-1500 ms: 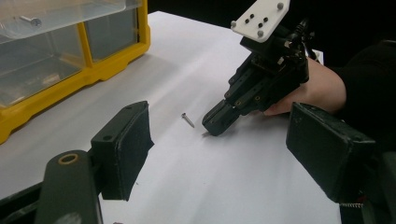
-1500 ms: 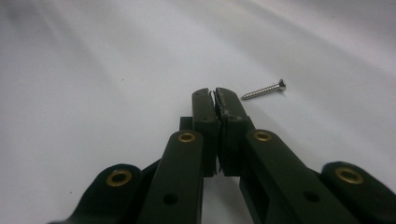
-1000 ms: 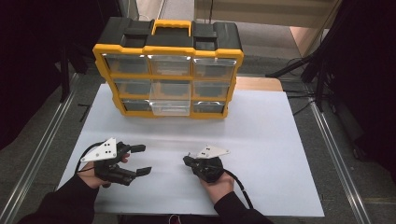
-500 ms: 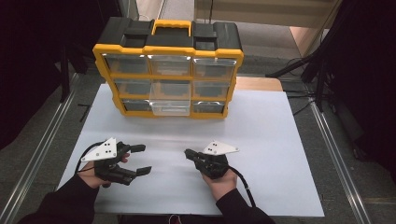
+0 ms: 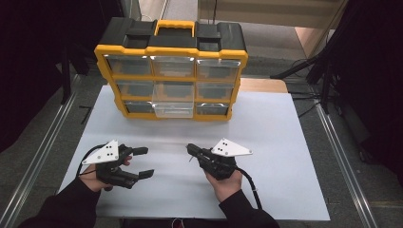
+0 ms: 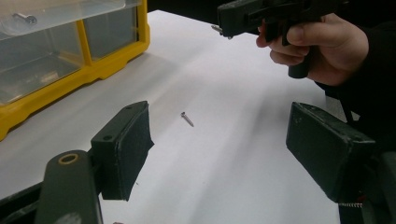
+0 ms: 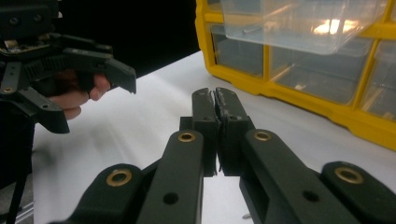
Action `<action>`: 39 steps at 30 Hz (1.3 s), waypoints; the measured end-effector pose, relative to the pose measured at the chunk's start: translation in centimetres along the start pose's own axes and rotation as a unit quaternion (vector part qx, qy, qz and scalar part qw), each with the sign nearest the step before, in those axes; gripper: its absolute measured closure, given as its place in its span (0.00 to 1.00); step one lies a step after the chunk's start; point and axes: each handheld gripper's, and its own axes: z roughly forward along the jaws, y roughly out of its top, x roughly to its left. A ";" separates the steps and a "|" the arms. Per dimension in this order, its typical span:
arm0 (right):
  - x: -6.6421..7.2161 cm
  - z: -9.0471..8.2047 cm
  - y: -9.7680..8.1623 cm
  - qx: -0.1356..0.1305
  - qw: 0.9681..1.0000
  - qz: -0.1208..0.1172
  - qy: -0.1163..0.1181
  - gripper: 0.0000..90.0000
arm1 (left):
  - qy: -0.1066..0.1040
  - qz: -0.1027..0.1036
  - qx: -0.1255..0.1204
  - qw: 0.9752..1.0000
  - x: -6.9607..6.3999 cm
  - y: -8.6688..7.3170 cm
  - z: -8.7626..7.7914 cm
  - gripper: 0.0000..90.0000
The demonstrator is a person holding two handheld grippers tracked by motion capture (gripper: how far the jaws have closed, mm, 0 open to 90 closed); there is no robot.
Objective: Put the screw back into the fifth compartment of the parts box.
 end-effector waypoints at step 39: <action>-1.2 1.8 4.6 0.023 1.000 0.012 0.010 0.99 | 0.009 -0.006 0.001 1.000 0.4 -0.2 0.0 0.24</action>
